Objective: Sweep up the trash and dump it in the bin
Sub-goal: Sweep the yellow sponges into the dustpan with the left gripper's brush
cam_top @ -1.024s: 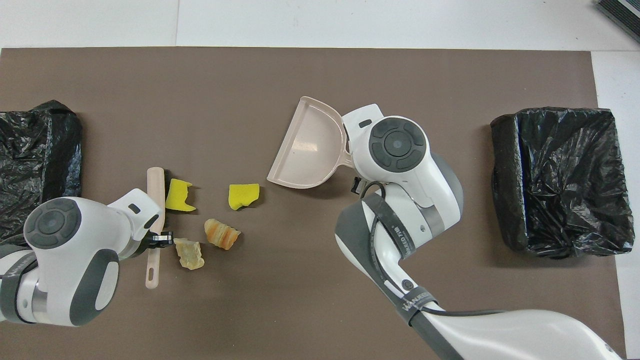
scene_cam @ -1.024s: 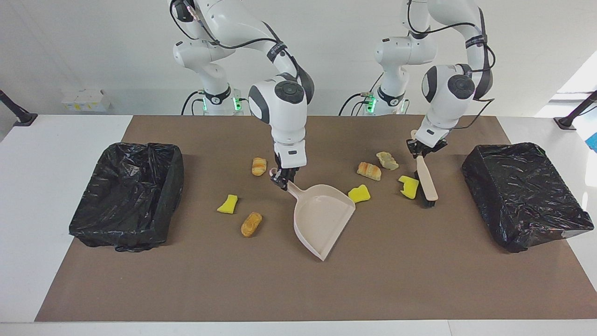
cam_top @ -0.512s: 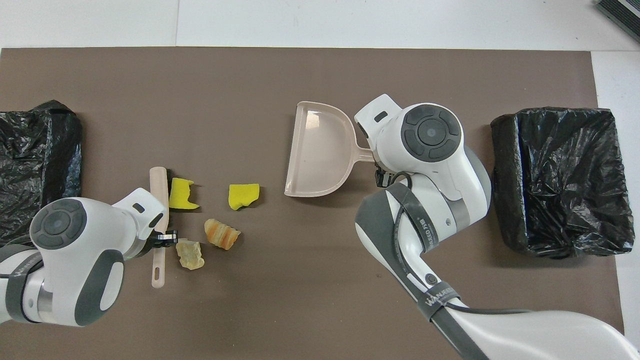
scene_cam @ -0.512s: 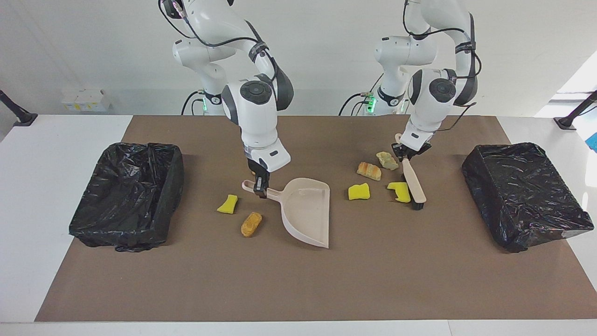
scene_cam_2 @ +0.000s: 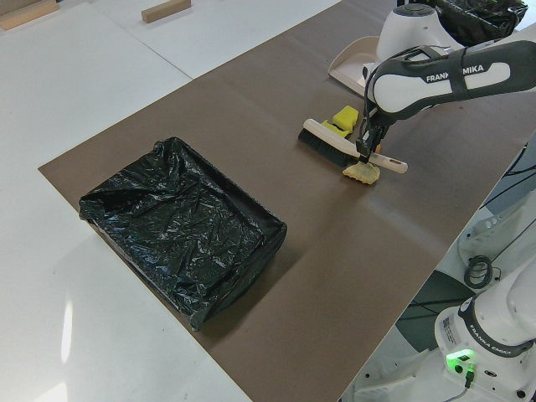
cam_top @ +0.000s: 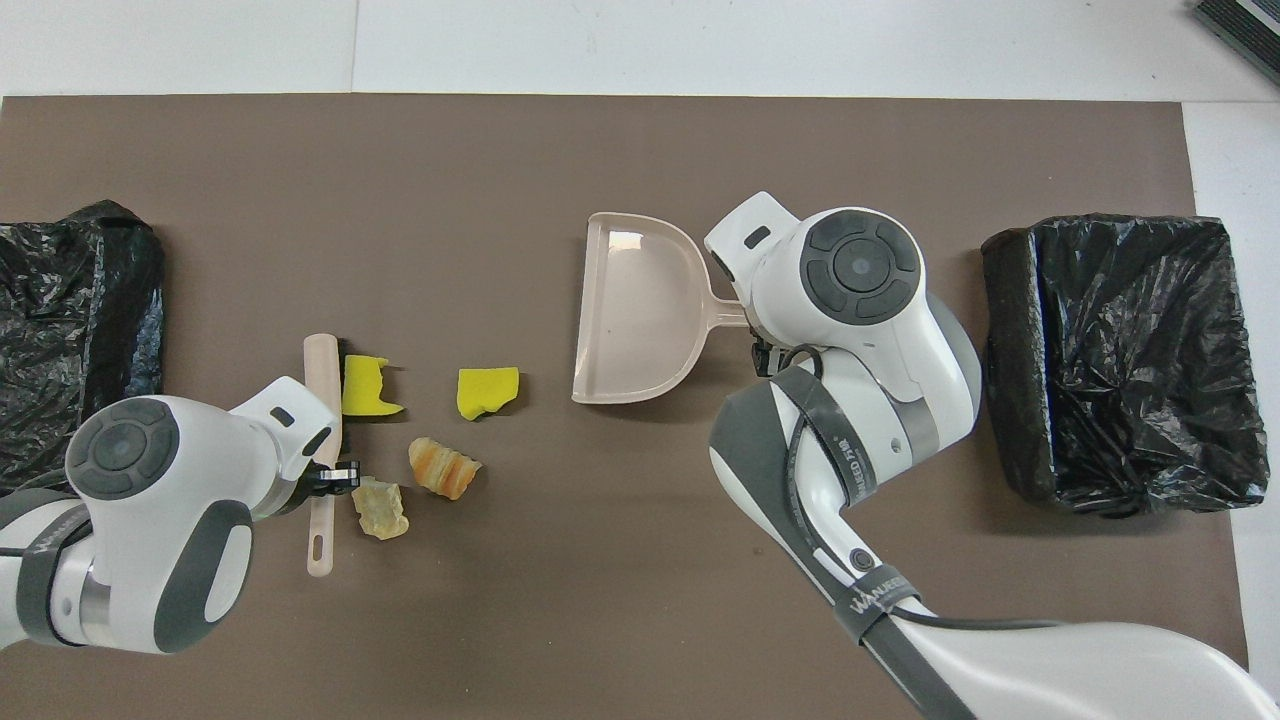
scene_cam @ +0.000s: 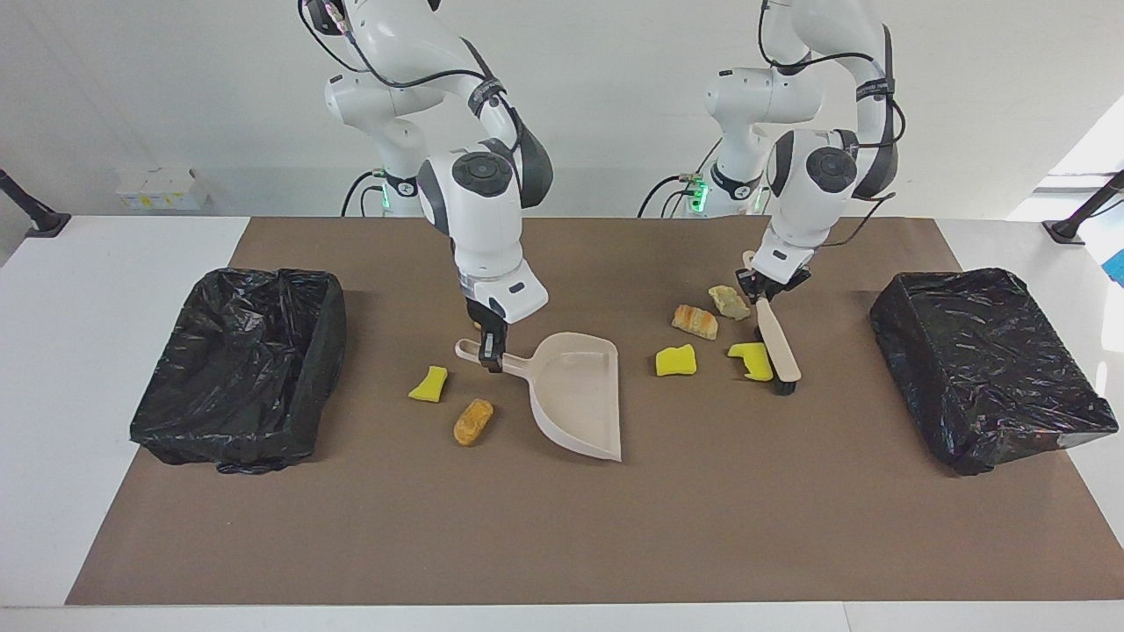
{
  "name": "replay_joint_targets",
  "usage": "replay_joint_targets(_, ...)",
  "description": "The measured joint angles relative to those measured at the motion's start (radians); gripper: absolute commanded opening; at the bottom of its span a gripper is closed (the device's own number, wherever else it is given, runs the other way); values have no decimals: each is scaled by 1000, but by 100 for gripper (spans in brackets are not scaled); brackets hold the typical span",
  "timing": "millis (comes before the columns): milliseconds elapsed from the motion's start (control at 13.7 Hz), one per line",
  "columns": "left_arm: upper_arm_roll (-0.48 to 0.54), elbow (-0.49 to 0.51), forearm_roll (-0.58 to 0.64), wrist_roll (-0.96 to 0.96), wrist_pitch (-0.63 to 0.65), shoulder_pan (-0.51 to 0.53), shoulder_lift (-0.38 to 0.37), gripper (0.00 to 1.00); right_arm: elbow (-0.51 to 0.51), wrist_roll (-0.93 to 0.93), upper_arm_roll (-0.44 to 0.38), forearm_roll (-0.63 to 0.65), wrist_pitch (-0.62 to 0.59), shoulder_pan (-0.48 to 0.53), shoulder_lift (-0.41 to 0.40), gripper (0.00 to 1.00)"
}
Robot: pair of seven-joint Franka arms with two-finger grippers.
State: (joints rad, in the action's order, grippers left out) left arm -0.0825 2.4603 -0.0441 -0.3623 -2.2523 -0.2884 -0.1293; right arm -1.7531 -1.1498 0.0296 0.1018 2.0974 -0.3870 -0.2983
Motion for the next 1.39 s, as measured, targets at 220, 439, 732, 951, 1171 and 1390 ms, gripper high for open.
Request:
replay_joint_targets(220,0,-1,-81,-22,-45,-52,8,0,-5,0,1,-48,40,-4,-26,0)
replay_joint_targets(439,-1,-11,-132,-24,-73,-75,18,0,-5,48,5,-66,93,-21,-58,0)
replay_joint_targets(732,-2,-58,-189,-24,-98,-137,57,0,-3,115,7,-66,117,-49,-67,0)
replay_joint_targets(951,-6,-143,-207,-89,-149,-238,140,0,-2,118,6,-67,117,-50,-67,0)
replay_joint_targets(1171,-7,-245,-210,-179,-148,-283,194,0,-1,119,5,-68,119,-49,-67,0)
replay_joint_targets(1390,1,-282,-210,-293,-92,-283,189,0,0,121,5,-70,120,-46,-67,0)
